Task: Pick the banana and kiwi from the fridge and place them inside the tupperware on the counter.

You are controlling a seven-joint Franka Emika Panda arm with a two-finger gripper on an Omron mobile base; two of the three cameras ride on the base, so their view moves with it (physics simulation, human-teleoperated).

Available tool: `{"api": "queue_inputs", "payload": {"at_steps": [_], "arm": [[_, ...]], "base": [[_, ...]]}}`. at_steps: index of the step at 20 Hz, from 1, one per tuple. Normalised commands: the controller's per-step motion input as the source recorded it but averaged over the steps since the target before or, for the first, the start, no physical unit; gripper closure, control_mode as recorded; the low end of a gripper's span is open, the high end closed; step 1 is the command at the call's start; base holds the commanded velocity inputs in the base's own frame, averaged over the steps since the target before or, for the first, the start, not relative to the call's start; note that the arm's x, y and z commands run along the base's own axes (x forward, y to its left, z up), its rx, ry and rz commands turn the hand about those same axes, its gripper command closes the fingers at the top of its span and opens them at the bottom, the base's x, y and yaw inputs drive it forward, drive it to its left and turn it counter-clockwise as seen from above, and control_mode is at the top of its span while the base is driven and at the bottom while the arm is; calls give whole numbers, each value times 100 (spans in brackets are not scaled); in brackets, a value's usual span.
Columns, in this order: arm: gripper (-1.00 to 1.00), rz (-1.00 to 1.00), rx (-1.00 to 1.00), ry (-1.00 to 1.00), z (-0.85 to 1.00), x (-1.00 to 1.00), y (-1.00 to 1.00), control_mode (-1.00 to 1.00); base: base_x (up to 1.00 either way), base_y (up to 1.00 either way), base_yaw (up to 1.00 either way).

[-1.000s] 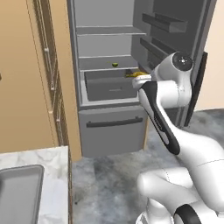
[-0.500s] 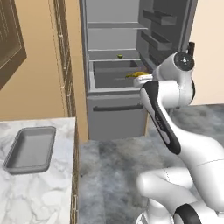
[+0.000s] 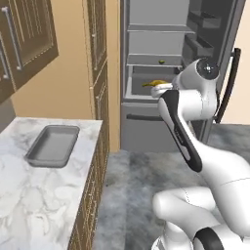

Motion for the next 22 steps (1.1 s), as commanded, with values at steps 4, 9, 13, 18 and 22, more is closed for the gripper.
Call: {"api": "queue_inputs", "payload": {"at_steps": [4,9,13,18,22], "arm": [[100,0,0,0,0,0,0,100],[100,0,0,0,0,0,0,100],[100,0,0,0,0,0,0,100],[100,0,0,0,0,0,0,100],[100,0,0,0,0,0,0,100]], "base": [[0,-49,45],[8,-17,47],[47,-7,51],[55,-30,54],[48,-54,55]]}}
